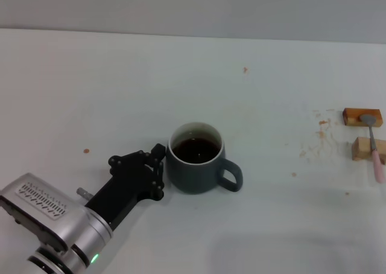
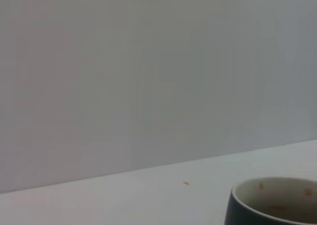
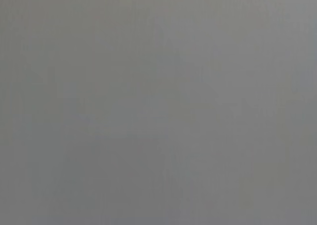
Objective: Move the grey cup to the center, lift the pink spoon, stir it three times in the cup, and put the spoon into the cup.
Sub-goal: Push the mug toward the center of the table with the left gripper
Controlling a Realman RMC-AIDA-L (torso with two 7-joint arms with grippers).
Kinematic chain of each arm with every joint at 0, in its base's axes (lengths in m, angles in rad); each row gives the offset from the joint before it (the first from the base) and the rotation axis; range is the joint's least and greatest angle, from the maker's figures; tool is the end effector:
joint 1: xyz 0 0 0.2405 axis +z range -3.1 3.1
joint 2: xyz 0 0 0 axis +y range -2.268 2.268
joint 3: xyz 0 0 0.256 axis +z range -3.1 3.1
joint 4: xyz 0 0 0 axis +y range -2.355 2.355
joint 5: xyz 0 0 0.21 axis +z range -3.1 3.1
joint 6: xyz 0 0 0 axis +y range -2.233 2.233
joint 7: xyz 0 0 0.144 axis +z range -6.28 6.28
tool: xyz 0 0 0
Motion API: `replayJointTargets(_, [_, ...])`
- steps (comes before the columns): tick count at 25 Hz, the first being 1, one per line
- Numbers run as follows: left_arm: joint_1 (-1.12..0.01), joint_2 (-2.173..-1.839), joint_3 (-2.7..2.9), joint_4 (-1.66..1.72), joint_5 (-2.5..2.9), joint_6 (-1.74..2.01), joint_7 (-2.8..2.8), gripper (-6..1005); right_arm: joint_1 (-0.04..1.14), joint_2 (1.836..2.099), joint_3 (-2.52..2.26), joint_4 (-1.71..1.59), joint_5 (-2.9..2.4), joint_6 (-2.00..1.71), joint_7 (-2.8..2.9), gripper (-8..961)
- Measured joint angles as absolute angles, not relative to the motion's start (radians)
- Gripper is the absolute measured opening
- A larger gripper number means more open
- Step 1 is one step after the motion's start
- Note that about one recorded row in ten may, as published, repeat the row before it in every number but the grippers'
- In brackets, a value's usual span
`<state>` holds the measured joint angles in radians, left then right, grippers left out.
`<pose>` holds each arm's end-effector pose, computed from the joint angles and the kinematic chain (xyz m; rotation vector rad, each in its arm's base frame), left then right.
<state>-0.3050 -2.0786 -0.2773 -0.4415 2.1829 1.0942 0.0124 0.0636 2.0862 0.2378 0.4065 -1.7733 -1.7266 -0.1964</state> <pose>-0.2808 0.2469 -0.1200 -2.0849 -0.5055 -0.7097 0.3201 0.1798 -0.0215 -1.3628 0.3443 0.7566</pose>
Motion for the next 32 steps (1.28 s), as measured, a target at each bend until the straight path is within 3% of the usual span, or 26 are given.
replayJointTargets(32, [-0.327, -2.079, -0.224, -0.506, 2.182, 1.072, 0.014, -2, 0.060, 2.086, 0.238, 0.413, -1.773, -1.727, -0.196, 724])
